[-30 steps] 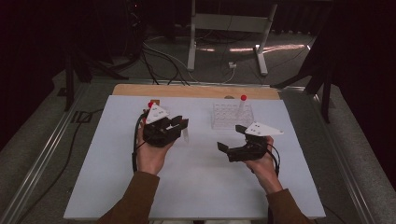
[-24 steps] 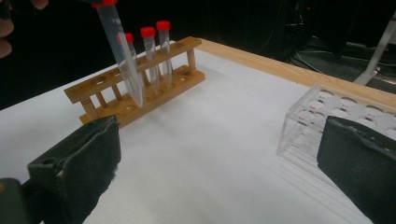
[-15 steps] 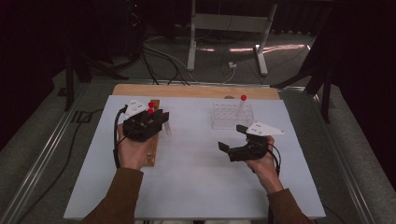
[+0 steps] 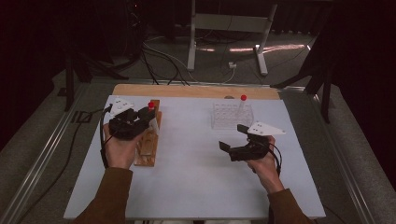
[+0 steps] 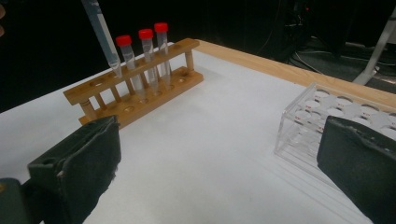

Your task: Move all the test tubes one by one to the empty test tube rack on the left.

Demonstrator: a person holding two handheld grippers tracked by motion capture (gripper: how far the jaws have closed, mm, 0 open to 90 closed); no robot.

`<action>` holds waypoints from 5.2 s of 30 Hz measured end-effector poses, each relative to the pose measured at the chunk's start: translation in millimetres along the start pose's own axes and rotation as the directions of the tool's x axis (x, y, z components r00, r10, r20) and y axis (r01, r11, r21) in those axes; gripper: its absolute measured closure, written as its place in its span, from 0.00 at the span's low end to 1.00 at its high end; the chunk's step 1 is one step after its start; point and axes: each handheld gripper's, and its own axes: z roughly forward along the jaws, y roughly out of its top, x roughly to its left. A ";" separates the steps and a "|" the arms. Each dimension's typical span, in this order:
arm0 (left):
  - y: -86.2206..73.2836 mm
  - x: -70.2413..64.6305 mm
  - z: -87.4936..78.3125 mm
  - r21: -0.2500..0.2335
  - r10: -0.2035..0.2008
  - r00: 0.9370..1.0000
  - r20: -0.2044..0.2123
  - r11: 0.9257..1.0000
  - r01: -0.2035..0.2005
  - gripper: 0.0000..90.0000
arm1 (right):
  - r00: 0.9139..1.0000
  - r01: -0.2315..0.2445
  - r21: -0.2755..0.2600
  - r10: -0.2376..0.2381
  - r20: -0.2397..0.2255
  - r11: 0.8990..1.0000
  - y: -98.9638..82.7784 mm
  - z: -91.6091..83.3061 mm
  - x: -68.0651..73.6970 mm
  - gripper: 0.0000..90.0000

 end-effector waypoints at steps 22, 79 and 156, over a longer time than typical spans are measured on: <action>-6.2 17.4 -3.3 0.023 -0.011 0.998 -0.055 1.000 0.013 0.79 | 1.000 0.000 0.000 0.000 -0.003 1.000 -0.3 -0.1 -0.3 0.00; -54.4 23.5 25.8 0.077 -0.039 0.997 -0.069 0.996 0.044 0.79 | 1.000 0.003 -0.005 -0.003 -0.008 1.000 0.1 -1.6 0.4 0.00; -88.2 32.6 -40.7 -0.163 -0.131 0.990 -0.045 0.979 0.122 0.01 | 0.969 -0.047 -0.080 0.065 0.240 0.996 31.7 19.0 -72.8 0.00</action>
